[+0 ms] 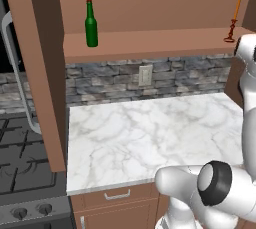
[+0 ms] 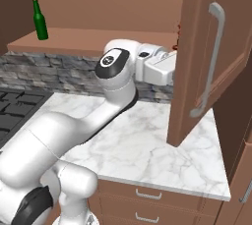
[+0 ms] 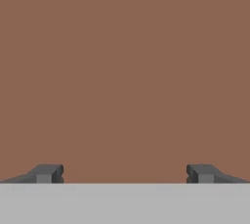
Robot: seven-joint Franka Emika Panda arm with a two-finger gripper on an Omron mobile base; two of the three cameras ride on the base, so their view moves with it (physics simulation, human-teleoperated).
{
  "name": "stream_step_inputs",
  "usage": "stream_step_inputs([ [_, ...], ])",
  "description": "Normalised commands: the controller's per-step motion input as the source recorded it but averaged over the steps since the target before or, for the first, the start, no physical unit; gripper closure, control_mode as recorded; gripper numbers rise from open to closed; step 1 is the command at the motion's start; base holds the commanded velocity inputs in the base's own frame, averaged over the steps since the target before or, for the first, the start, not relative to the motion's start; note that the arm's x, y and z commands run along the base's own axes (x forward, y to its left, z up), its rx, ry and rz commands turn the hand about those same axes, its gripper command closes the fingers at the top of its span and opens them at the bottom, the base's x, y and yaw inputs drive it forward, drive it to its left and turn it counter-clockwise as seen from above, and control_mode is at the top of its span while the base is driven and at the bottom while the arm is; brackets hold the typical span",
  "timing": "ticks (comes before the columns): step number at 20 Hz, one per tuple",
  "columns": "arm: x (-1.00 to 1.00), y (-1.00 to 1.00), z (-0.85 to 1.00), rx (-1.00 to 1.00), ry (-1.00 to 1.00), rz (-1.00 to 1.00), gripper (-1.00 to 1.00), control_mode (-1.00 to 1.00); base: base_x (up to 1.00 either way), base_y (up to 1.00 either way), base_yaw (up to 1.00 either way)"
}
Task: Get the candle and the beer from the cabinet and move them to the dining counter.
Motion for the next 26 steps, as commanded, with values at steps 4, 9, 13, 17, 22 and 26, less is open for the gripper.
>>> stream_step_inputs([
  [4, 0.0, -0.33, 0.0, 0.02, 0.0, 0.0, -1.0, -1.0, 0.0, 0.0, 0.0],
  [9, 0.0, -0.33, 0.0, 0.02, 0.0, 0.0, -1.0, -1.0, 0.0, 0.0, 0.0],
  [13, 0.0, -0.3, 0.0, 0.02, 0.01, 0.0, -1.0, -1.0, 0.0, 0.0, 0.0],
  [17, -0.01, -0.33, 0.0, 0.03, 0.0, 0.0, -1.0, -1.0, 0.0, 0.0, 0.0],
  [22, 0.0, -0.21, 0.0, 0.01, 0.01, 0.02, -1.0, -1.0, 0.0, 0.0, 0.0],
  [26, 0.0, -0.15, 0.0, 0.0, 0.01, 0.01, -1.0, -1.0, 0.0, 0.0, 0.0],
])
